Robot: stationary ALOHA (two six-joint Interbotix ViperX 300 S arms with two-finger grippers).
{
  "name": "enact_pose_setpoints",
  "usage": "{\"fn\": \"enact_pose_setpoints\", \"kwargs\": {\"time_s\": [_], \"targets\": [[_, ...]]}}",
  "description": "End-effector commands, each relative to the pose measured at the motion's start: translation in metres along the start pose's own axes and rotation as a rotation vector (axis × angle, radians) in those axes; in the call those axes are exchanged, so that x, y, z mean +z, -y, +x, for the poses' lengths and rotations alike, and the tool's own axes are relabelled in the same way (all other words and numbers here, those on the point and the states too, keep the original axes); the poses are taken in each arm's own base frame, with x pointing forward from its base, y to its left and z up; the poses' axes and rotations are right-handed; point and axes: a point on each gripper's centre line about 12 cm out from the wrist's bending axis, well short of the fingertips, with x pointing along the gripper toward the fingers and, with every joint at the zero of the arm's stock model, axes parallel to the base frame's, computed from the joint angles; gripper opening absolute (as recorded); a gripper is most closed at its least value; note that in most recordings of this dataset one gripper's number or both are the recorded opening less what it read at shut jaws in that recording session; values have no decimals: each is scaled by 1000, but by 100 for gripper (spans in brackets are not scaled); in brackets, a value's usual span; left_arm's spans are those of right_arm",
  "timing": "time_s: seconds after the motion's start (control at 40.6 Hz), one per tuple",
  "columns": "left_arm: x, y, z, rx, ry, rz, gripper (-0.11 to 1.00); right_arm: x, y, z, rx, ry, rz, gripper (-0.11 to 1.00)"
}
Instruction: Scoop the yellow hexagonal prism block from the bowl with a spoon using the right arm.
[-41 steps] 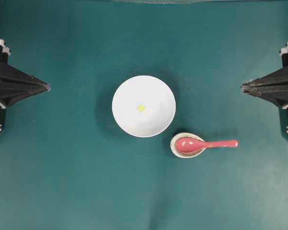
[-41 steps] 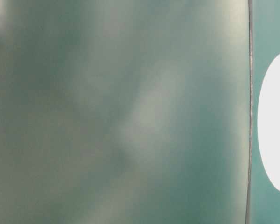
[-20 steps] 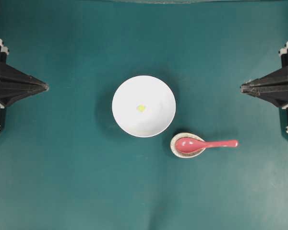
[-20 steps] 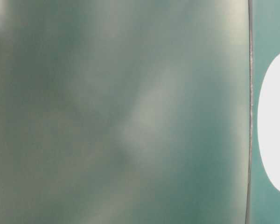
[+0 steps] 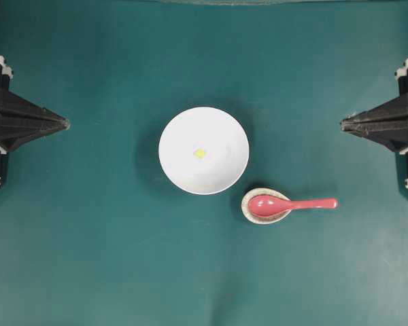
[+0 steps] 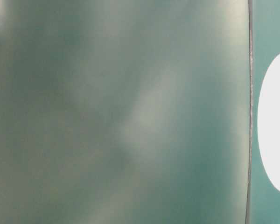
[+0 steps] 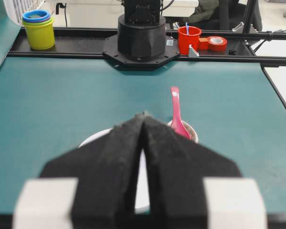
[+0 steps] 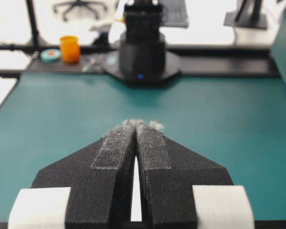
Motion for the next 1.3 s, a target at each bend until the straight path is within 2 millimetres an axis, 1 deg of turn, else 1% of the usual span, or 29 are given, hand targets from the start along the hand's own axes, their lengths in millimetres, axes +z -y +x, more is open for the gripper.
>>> {"fn": "enact_pose_setpoints", "kwargs": {"time_s": [0.0, 0.492, 0.541, 0.665, 0.714, 0.788, 0.886, 0.984, 1.108, 1.28], "targets": [[10, 0, 2, 0, 23, 2, 0, 10, 0, 3, -1, 23, 3, -1], [9, 0, 3, 0, 20, 2, 0, 6, 0, 4, -2, -6, 8, 0], [10, 0, 3, 0, 21, 2, 0, 6, 0, 4, -2, -5, 8, 5], [9, 0, 3, 0, 20, 2, 0, 5, 0, 5, -2, -12, 8, 34], [9, 0, 3, 0, 18, 2, 0, 4, 0, 5, -2, -17, 6, 44], [9, 0, 3, 0, 18, 2, 0, -1, 0, 7, -2, -34, 6, 53], [8, 0, 3, 1, 17, 2, 0, -9, 1, 10, -4, -66, 13, 52], [8, 0, 3, 0, 17, 2, 0, -21, 1, 16, -10, -110, 33, 50], [8, 0, 3, 1, 17, 2, 0, -41, 2, 23, -23, -188, 66, 50], [7, 0, 3, 0, 14, 2, 0, -64, -1, 34, -26, -235, 102, 50]]}}
